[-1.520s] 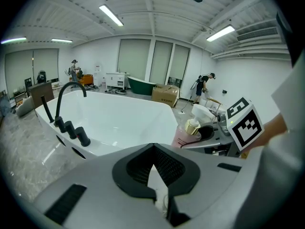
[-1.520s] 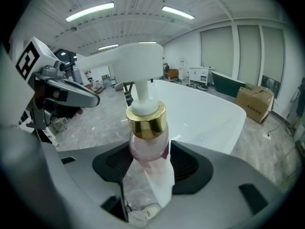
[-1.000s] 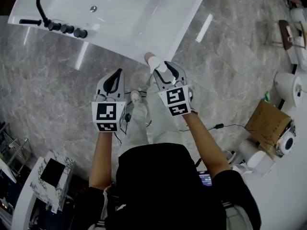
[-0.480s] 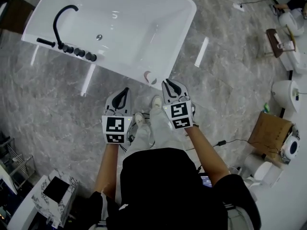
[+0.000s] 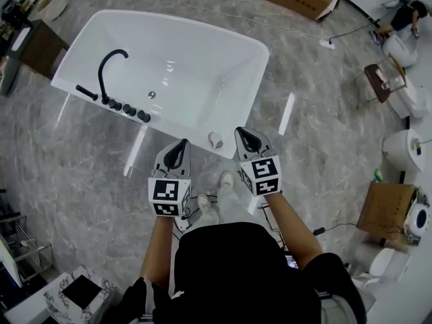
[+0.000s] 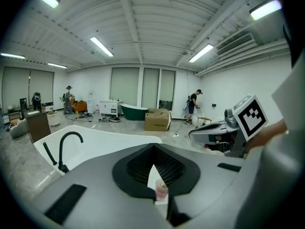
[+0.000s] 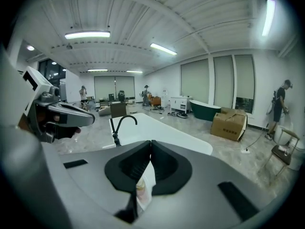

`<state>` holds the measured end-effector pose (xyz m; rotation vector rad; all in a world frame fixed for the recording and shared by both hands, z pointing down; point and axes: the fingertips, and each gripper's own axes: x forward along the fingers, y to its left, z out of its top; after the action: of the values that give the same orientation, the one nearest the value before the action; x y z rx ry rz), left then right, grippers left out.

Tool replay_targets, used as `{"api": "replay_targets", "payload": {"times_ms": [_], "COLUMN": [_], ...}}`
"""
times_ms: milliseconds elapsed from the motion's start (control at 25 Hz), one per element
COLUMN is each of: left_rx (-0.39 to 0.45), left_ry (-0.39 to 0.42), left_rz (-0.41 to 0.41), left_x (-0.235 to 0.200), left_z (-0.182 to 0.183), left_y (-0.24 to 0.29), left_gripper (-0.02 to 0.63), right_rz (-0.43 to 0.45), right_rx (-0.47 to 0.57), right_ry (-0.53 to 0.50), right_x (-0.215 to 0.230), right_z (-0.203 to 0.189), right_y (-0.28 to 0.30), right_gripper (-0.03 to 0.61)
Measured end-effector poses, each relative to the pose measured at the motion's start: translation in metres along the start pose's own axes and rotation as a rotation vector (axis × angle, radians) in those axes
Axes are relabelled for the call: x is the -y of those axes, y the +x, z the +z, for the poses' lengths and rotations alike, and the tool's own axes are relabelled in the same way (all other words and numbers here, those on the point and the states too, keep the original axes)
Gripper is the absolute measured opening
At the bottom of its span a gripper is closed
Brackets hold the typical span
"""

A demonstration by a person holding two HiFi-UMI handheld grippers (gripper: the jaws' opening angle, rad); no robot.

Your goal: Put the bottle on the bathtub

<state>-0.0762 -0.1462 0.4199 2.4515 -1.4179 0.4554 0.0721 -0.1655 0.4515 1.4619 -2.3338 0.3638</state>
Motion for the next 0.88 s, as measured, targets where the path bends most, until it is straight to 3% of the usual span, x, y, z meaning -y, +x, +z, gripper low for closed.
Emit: {"api": "replay_targets", "payload": {"times_ms": [400,880], "left_rx": [0.106,0.209], "left_ry": [0.083,0.135], "left_rz": [0.052,0.106], "left_x": [0.003,-0.004], "left_z": [0.067,0.117], "left_y": [-0.036,-0.062], "left_gripper": [0.012,0.012], "right_rz": [0.008,0.006], "right_rx": [0.151,0.264], "right_ry": [-0.048,-0.080], "right_x": [-0.004,0.000], "right_z": [0.082,0.138], "right_y": [-0.038,-0.055], "right_gripper": [0.025,0.025]}}
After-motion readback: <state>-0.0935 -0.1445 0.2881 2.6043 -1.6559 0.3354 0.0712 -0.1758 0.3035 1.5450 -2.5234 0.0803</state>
